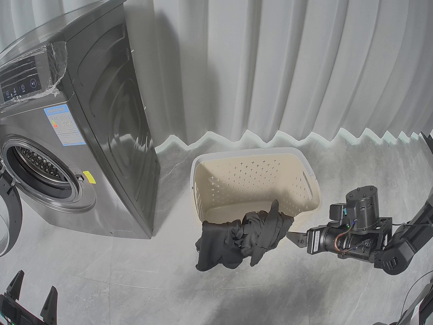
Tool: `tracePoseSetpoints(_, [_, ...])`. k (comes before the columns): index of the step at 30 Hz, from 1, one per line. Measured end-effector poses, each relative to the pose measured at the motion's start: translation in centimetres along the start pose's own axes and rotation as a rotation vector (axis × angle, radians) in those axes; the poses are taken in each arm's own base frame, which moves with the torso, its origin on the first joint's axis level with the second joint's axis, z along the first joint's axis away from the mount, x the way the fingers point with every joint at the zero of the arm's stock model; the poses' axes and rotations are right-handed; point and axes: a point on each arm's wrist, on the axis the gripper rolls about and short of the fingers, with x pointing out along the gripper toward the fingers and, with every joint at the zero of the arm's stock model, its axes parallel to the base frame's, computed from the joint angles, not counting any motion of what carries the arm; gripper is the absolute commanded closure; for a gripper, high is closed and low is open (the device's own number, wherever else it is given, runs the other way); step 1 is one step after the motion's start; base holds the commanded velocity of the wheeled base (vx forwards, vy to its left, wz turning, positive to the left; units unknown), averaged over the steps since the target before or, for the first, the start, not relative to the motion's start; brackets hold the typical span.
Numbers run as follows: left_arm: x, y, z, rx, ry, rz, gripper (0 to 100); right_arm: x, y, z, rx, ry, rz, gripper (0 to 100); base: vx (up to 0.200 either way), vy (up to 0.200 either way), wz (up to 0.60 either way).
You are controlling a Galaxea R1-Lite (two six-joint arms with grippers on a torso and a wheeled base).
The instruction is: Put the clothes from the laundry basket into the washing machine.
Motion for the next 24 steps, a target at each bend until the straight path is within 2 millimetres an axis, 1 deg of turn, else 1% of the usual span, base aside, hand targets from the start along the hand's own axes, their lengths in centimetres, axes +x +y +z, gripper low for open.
tracePoseSetpoints(3, [0.0,0.0,0.0,0.000,0.000,0.000,0,0.8,0.2,-0.5,0.006,0.027,-0.008,0,0.000,0.000,0.00])
tracePoseSetpoints(9, [0.0,0.0,0.0,0.000,0.000,0.000,0,3.1,0.8,-1.1,0.036,0.050,-0.051,0,0.000,0.000,0.00])
tracePoseSetpoints(16, [0.0,0.0,0.0,0.000,0.000,0.000,0,6.2,1.0,-2.2,0.040,0.103,-0.074,0,0.000,0.000,0.00])
tracePoseSetpoints(24, [0.0,0.0,0.0,0.000,0.000,0.001,0,10.0,1.1,-2.6,0.077,0.113,-0.088,0,0.000,0.000,0.00])
